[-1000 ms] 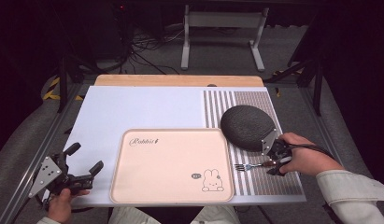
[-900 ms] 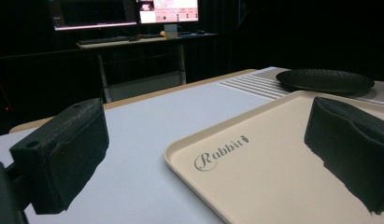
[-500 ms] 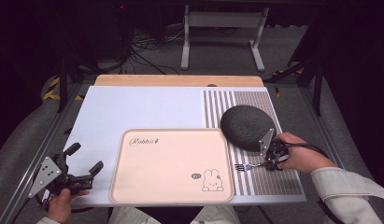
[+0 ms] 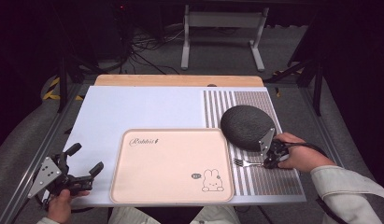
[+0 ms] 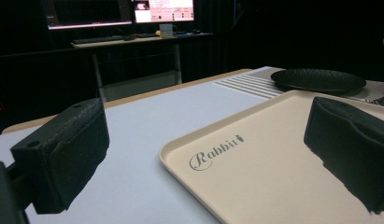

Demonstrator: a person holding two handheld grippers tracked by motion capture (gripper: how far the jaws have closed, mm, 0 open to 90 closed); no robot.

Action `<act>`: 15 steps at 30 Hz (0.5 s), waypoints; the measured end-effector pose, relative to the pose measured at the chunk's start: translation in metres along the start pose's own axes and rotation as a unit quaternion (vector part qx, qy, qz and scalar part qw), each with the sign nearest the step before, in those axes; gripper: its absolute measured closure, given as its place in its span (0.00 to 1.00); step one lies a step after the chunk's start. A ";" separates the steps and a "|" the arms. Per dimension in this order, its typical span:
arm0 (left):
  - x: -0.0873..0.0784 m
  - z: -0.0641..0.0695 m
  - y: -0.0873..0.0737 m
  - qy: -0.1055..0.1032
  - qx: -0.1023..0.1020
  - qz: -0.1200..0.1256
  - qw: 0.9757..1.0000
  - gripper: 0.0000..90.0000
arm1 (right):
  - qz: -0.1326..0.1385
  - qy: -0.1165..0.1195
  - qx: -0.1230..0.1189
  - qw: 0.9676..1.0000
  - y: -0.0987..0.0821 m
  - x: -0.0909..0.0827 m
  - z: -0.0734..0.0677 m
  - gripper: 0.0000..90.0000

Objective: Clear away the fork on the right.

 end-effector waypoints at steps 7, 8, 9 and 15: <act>0.000 0.000 0.000 0.000 0.000 0.000 1.000 0.01 | -0.005 0.000 -0.008 1.000 0.001 0.000 0.000 0.87; 0.000 0.000 0.000 0.000 0.000 0.000 1.000 0.01 | -0.006 -0.003 -0.008 1.000 0.002 0.000 -0.001 0.87; 0.000 0.000 0.000 0.000 -0.001 0.000 1.000 0.01 | -0.006 -0.004 -0.009 1.000 0.002 0.000 -0.001 0.87; 0.000 0.000 0.000 0.000 -0.001 0.000 1.000 0.01 | -0.003 -0.006 -0.007 1.000 0.001 -0.001 -0.001 0.87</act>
Point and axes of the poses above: each handheld gripper's, and its own axes: x roughly forward along the jaws, y roughly out of its top, z roughly to its right, the point moved 1 cm from there along x, roughly forward along the jaws, and after that the axes turned 10 degrees about -z, right-handed, at the moved point
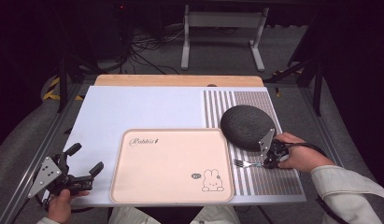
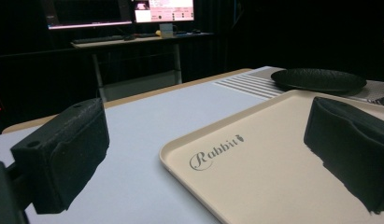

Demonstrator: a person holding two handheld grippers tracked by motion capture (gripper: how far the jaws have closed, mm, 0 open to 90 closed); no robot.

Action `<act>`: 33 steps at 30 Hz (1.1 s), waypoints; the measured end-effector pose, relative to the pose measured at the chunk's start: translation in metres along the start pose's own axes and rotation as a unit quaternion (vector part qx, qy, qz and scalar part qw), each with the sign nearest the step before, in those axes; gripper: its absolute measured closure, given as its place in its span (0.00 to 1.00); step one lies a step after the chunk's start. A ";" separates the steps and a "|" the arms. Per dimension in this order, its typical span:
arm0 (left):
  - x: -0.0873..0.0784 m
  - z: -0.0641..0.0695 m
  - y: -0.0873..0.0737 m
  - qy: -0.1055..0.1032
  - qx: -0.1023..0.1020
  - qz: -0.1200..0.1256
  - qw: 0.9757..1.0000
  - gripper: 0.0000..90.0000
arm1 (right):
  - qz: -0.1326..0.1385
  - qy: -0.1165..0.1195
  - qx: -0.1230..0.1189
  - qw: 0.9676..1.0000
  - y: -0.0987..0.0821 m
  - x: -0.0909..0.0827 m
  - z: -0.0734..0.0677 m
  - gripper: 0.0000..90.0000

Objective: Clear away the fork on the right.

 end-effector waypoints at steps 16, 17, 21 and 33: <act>0.000 0.000 0.000 0.001 -0.002 0.001 1.000 0.01 | 0.034 -0.046 0.008 0.998 0.000 -0.043 -0.004 0.87; 0.000 0.000 0.000 0.001 -0.001 0.002 1.000 0.01 | 0.038 -0.054 0.008 0.998 0.001 -0.048 -0.005 0.87; -0.001 -0.001 0.000 0.002 -0.002 0.003 1.000 0.01 | 0.052 -0.064 0.009 0.997 0.008 -0.065 -0.007 0.87; -0.001 -0.001 0.000 0.001 -0.002 0.003 1.000 0.01 | 0.062 -0.070 0.029 0.995 0.023 -0.091 -0.012 0.87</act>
Point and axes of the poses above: each handheld gripper's, and its own axes: x roughly forward along the jaws, y roughly out of its top, z roughly to its right, the point moved 1 cm from there along x, roughly forward along the jaws, and after that the axes turned 10 degrees about -z, right-handed, at the moved point
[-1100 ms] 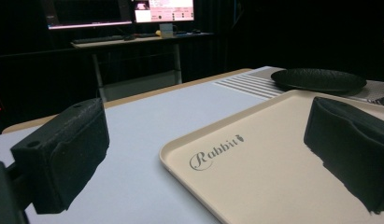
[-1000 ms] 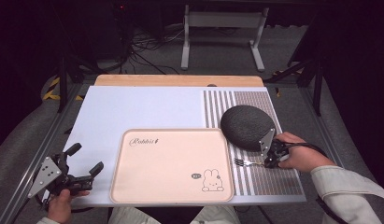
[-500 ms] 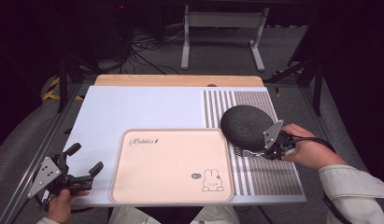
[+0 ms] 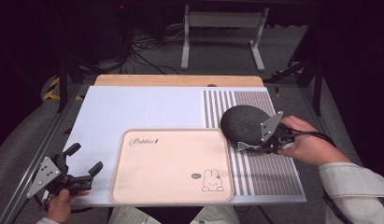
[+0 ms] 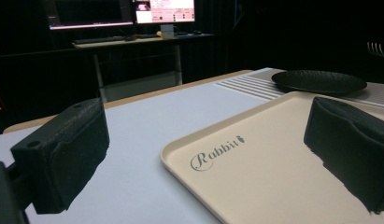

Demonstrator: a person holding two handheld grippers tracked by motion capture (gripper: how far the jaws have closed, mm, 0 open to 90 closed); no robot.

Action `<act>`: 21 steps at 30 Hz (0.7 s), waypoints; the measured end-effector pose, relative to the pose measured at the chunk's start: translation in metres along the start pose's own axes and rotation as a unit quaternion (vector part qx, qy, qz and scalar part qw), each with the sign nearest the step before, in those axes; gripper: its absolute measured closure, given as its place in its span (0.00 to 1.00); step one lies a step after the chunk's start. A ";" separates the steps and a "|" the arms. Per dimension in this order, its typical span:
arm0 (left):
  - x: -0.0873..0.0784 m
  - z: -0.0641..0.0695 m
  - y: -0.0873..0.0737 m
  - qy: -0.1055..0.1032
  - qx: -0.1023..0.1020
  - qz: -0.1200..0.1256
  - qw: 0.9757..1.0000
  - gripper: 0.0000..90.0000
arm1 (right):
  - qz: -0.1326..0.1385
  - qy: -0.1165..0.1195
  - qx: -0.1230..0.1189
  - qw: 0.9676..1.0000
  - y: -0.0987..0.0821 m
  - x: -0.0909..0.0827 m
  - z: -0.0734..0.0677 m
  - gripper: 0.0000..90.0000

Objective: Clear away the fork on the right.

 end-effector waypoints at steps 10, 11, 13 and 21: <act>0.000 0.000 0.000 -0.001 0.001 0.000 1.000 0.01 | 0.045 0.035 0.099 0.993 0.028 -0.017 -0.013 0.87; 0.000 0.000 0.000 -0.001 0.001 0.000 1.000 0.01 | 0.046 0.043 0.109 0.992 0.031 -0.018 -0.014 0.87; 0.000 0.000 0.000 -0.001 0.002 0.000 1.000 0.01 | 0.047 0.051 0.124 0.990 0.038 -0.020 -0.016 0.87; 0.000 0.000 0.000 -0.003 0.001 0.001 1.000 0.01 | 0.057 0.061 0.179 0.980 0.061 -0.021 -0.024 0.87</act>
Point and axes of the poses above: each handheld gripper's, and its own axes: x roughly forward along the jaws, y roughly out of its top, z roughly to its right, the point moved 1 cm from there along x, roughly forward along the jaws, and after that the axes turned 10 degrees about -z, right-handed, at the moved point
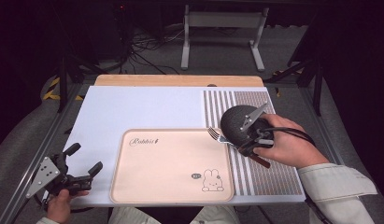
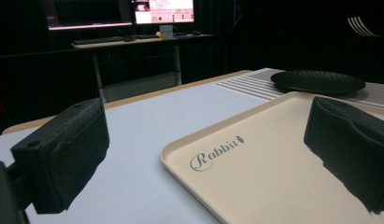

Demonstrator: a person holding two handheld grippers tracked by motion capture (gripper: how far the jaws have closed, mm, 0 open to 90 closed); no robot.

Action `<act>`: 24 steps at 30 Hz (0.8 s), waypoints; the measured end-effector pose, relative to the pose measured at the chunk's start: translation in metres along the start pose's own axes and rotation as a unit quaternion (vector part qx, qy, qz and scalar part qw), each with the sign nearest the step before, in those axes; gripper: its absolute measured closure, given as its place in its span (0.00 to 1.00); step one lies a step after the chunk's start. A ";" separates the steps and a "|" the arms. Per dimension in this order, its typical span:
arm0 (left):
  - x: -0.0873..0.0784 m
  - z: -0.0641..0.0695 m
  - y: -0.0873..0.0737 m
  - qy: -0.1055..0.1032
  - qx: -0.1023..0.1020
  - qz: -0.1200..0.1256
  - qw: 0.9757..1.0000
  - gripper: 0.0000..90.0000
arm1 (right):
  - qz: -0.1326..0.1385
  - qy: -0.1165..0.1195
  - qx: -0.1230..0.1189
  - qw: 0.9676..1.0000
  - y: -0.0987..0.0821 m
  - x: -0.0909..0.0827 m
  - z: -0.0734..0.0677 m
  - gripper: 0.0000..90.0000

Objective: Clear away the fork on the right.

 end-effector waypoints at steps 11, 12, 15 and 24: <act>0.000 0.000 0.000 -0.001 0.001 0.000 1.000 0.01 | 0.009 0.013 0.058 0.998 0.024 0.002 -0.029 0.87; 0.000 0.000 0.000 -0.001 0.002 0.000 1.000 0.01 | 0.011 0.015 0.061 0.998 0.027 0.002 -0.032 0.87; 0.000 0.000 0.000 -0.001 0.002 0.001 1.000 0.01 | 0.011 0.015 0.068 0.998 0.030 0.003 -0.036 0.87; -0.001 0.000 0.001 -0.001 0.001 0.001 1.000 0.01 | 0.014 0.010 0.103 0.995 0.044 0.011 -0.045 0.87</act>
Point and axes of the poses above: each handheld gripper's, and its own axes: x roughly forward along the jaws, y roughly out of its top, z roughly to its right, the point moved 1 cm from there along x, roughly forward along the jaws, and after that the axes turned 10 degrees about -z, right-handed, at the moved point
